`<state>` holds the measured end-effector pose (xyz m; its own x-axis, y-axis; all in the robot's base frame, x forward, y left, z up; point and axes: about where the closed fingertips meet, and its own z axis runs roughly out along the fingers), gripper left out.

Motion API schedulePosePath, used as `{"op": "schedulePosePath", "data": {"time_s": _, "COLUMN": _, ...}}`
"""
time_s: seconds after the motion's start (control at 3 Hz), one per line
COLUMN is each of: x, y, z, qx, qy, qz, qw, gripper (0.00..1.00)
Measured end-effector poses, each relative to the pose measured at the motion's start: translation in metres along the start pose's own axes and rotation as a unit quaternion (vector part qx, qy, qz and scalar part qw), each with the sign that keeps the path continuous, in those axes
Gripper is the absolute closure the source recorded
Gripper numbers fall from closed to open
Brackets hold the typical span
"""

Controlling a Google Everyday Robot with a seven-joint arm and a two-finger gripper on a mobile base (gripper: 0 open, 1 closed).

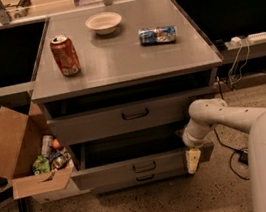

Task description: Open middle drawer

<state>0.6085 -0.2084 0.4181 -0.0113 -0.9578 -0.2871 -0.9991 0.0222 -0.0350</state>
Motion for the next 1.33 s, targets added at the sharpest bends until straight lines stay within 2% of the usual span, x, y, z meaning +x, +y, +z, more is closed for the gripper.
{"op": "schedulePosePath", "data": {"time_s": 0.33, "x": 0.0, "y": 0.0, "z": 0.0, "qx": 0.0, "qy": 0.0, "qz": 0.0, "qw": 1.0, "gripper": 0.0}}
{"op": "schedulePosePath", "data": {"time_s": 0.67, "x": -0.01, "y": 0.037, "z": 0.01, "qx": -0.039, "qy": 0.006, "qz": -0.037, "qw": 0.9985, "gripper": 0.03}}
{"op": "schedulePosePath", "data": {"time_s": 1.0, "x": -0.014, "y": 0.061, "z": 0.014, "qx": -0.065, "qy": 0.009, "qz": -0.057, "qw": 0.9962, "gripper": 0.11}}
{"op": "schedulePosePath", "data": {"time_s": 1.33, "x": -0.019, "y": 0.089, "z": 0.006, "qx": -0.08, "qy": 0.015, "qz": -0.083, "qw": 0.9933, "gripper": 0.37}}
